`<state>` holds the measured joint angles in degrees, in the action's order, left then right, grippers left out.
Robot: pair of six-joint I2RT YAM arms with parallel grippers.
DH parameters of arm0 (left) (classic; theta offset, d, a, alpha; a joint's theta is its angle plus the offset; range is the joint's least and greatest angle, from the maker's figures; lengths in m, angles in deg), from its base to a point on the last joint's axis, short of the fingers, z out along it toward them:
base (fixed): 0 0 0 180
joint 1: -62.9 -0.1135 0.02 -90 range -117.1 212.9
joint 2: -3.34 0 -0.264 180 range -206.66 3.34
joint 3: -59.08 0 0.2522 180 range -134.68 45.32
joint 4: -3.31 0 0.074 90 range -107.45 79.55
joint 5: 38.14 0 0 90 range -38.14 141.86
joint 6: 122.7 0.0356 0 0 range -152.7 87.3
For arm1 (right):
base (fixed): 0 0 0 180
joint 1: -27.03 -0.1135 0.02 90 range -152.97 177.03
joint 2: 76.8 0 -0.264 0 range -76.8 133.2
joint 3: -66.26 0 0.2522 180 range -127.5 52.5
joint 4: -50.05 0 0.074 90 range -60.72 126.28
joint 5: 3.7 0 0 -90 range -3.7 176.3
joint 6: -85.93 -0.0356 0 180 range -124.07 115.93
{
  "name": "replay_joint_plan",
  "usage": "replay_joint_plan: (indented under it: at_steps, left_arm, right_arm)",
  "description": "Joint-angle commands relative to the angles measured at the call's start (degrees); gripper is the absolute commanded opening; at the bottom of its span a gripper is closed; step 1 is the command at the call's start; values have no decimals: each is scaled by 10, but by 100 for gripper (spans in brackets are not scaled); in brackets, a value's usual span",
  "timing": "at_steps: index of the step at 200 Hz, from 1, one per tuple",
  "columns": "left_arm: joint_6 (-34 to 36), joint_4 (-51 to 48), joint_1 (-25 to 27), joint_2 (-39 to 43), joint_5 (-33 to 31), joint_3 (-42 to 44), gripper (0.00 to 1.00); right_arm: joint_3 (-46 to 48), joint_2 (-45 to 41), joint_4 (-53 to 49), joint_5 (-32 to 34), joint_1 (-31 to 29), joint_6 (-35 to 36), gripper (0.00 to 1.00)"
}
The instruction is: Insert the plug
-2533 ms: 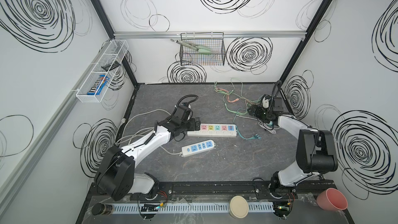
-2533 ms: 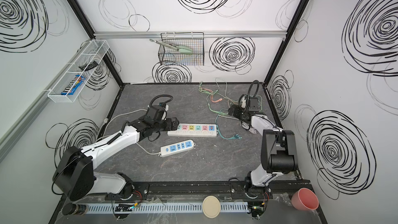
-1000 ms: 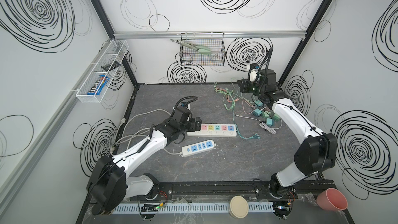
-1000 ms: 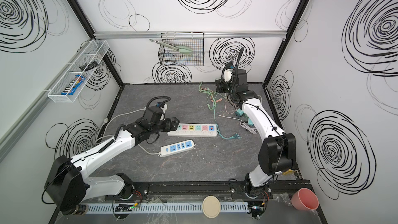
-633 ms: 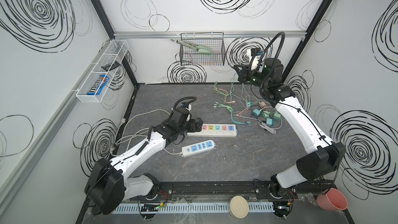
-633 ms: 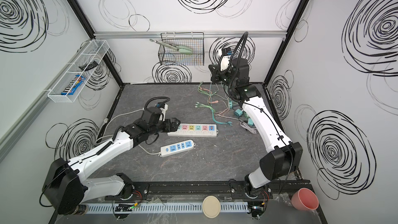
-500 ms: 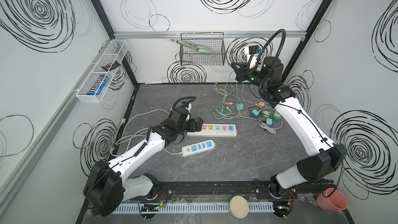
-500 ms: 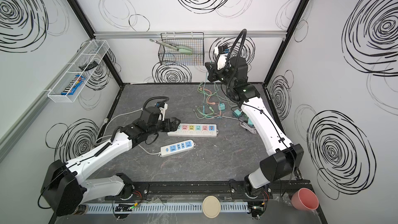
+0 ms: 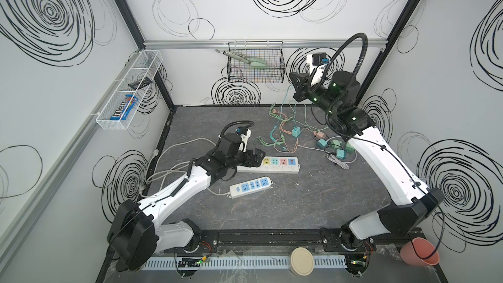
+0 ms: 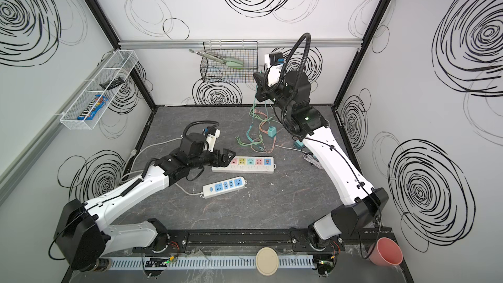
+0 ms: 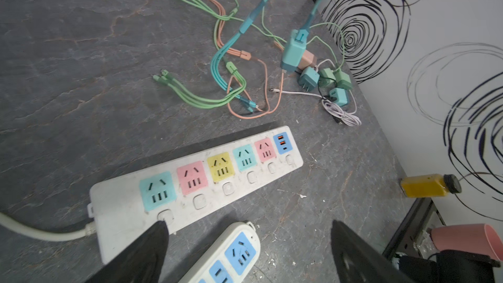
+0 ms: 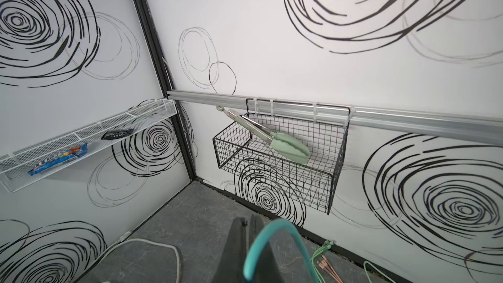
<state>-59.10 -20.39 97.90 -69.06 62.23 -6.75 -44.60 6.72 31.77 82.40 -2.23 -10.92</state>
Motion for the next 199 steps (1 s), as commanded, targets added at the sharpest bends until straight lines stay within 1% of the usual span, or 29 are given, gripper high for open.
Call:
replay_joint_plan:
  at_steps: [1,12,34,58,93,127,146,159,178,189,199]
  left_arm:
    - [16,36,20,-23,-4,-33,96]
    - [14,36,25,-33,-9,-38,96]
    - [13,36,30,-44,-10,-37,96]
    - [14,30,31,-48,-18,-36,96]
    - [14,36,31,-47,-28,-32,96]
    - [15,41,31,-61,-36,-44,96]
    - [11,42,29,-73,-60,-52,96]
    - [4,43,23,-84,-94,-59,96]
    - [-8,40,-9,-110,-125,-83,96]
    - [-22,34,-39,-124,-124,-105,96]
    - [-30,27,-67,-131,-112,-126,96]
  right_arm:
    - [40,-59,66,98,-8,26,0]
    - [89,-78,69,126,-8,31,0]
    - [174,-108,54,143,-5,28,0]
    - [203,-126,34,139,0,23,0]
    - [156,-119,17,56,-2,28,0]
    - [98,-90,6,-9,-23,27,0]
    - [58,-75,4,-40,-45,30,0]
    - [34,-65,6,-55,-63,33,0]
    - [-2,-49,9,-68,-94,39,0]
    - [-21,-39,13,-74,-114,42,0]
    - [-42,-27,15,-81,-133,45,0]
